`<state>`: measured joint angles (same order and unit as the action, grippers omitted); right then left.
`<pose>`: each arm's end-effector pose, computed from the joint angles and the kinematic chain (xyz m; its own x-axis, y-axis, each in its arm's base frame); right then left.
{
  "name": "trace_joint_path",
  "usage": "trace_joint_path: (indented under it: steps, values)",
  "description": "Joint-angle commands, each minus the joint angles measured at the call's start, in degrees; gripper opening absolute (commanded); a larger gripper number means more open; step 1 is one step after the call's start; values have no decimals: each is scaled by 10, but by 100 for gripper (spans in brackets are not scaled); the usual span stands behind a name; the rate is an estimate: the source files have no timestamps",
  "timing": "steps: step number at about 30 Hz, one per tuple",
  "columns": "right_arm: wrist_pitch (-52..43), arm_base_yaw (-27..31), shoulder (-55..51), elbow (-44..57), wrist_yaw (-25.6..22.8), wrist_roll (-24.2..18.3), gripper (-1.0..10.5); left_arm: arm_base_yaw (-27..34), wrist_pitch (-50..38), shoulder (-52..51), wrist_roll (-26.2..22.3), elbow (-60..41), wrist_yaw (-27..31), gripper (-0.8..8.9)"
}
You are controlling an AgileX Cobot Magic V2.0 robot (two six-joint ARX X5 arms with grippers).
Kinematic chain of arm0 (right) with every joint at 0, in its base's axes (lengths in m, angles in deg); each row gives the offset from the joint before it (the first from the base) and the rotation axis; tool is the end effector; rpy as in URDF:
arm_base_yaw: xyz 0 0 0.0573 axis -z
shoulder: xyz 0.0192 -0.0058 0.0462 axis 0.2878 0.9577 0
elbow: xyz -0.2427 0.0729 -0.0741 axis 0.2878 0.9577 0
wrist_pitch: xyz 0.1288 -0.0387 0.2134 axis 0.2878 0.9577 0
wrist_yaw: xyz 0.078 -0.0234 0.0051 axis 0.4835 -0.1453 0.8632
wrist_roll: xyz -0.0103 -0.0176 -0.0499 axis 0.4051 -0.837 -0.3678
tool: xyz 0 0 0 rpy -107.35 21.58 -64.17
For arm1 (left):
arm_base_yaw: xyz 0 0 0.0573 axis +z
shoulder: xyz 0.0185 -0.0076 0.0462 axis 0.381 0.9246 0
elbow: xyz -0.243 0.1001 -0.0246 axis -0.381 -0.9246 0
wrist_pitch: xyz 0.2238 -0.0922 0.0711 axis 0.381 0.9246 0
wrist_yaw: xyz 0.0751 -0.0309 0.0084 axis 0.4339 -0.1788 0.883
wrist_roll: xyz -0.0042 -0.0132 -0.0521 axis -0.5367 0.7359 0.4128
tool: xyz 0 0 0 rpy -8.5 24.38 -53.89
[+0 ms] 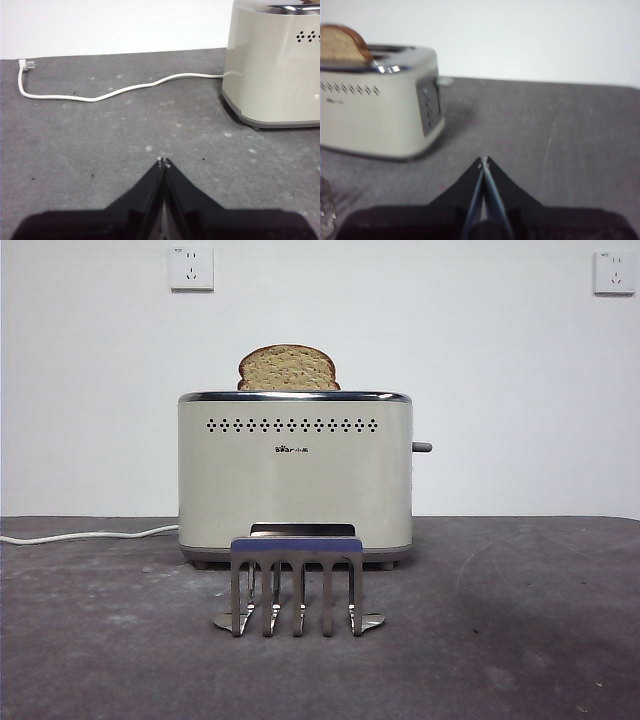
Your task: Pick up a slice of bread from the rack,put the bread on the toaster,press the button
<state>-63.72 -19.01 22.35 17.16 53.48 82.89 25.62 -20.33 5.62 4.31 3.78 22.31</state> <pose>0.0924 0.0088 0.2002 0.9706 0.2167 -0.1047 -0.2205 0.9750 -0.0267 0.0955 0.0023 0.1522 0.9851 -0.0510 -0.1641 0.0527 0.9986 0.0063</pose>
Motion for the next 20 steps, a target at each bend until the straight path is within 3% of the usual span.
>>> trace_joint_path:
  steps: [1, 8, 20]
  values:
    - [-3, -5, -20, 36, -3, 28, 1, 1, 3, -2, 5, -7, 1, -4]
    - [-3, -9, -60, 99, -1, 69, 1, 1, 3, -2, 5, -7, 1, -4]
    - [-8, -9, -60, 102, -2, 77, 1, 1, 2, -2, 5, -7, 1, -4]
